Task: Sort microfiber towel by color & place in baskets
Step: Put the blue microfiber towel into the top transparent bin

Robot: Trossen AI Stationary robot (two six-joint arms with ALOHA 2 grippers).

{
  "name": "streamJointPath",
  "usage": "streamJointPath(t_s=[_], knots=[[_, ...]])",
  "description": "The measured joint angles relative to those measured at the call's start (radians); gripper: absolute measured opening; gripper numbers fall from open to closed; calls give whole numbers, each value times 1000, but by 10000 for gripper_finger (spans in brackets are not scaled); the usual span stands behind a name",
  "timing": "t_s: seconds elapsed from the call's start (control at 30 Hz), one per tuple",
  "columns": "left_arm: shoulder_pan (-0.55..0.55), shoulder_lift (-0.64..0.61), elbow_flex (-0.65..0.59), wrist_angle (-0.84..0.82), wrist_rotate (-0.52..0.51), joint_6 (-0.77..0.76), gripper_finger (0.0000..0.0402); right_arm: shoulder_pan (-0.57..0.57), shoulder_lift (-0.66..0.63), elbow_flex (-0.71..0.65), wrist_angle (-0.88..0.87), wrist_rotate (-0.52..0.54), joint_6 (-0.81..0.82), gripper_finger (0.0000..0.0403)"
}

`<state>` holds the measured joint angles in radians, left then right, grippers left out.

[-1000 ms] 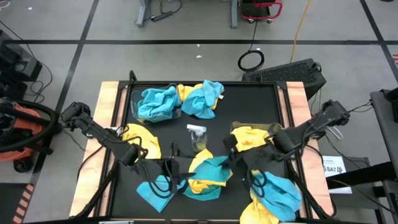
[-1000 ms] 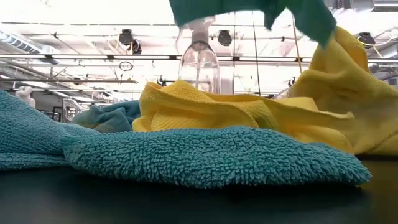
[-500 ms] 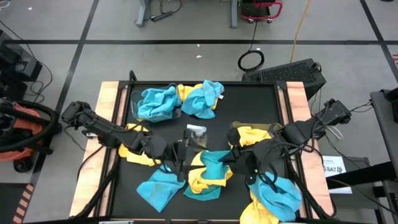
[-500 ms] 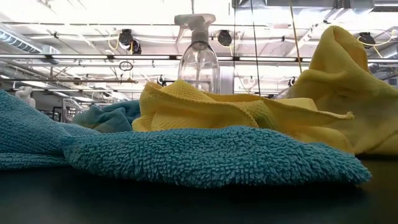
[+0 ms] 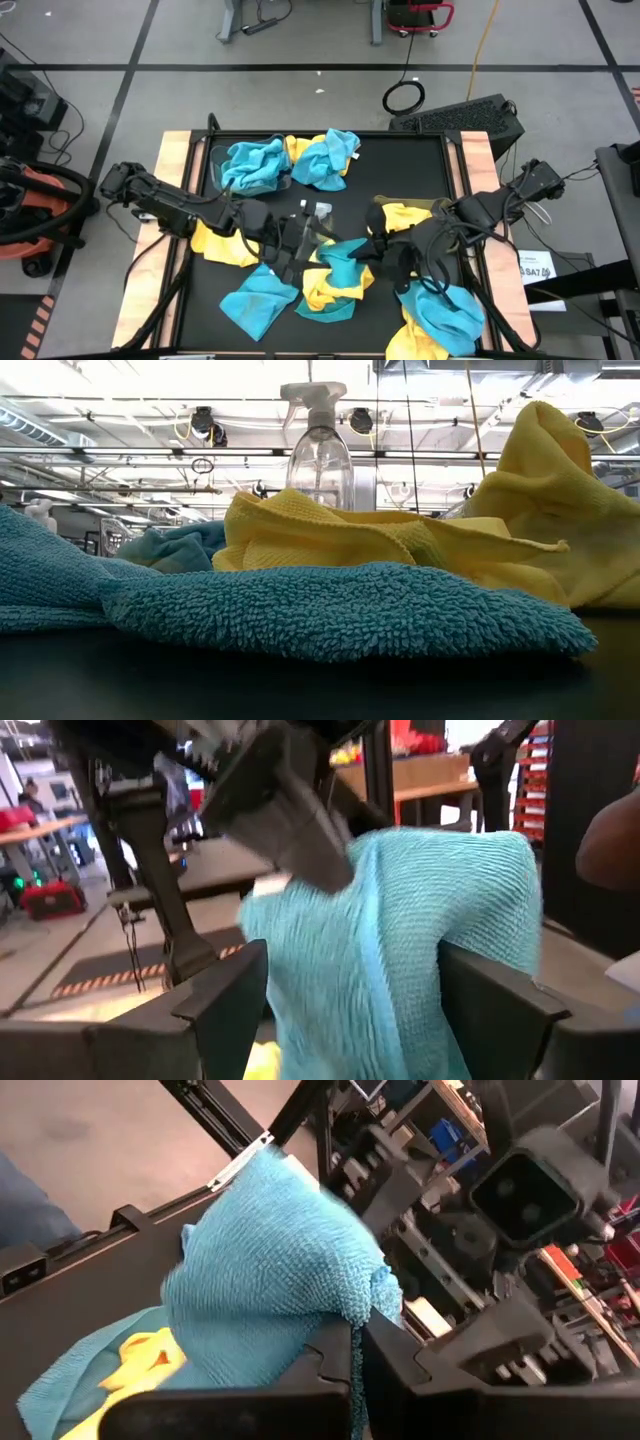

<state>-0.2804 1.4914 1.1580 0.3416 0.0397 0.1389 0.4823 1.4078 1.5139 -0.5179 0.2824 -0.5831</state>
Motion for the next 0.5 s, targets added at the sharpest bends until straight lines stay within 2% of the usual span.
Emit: streamJointPath(t_s=[0.1, 0.2, 0.37, 0.5], knots=[[11, 0, 0, 13, 5, 27, 275, -13, 0, 0, 10, 0, -2, 0], [22, 2, 0, 10, 32, 35, 246, -21, 0, 0, 30, 0, -8, 0], [40, 38, 13, 4, 93, 35, 159, -32, 0, 0, 49, -1, -38, 2], [45, 52, 31, -3, 111, 80, 69, -38, 0, 0, 52, -1, -35, 3]])
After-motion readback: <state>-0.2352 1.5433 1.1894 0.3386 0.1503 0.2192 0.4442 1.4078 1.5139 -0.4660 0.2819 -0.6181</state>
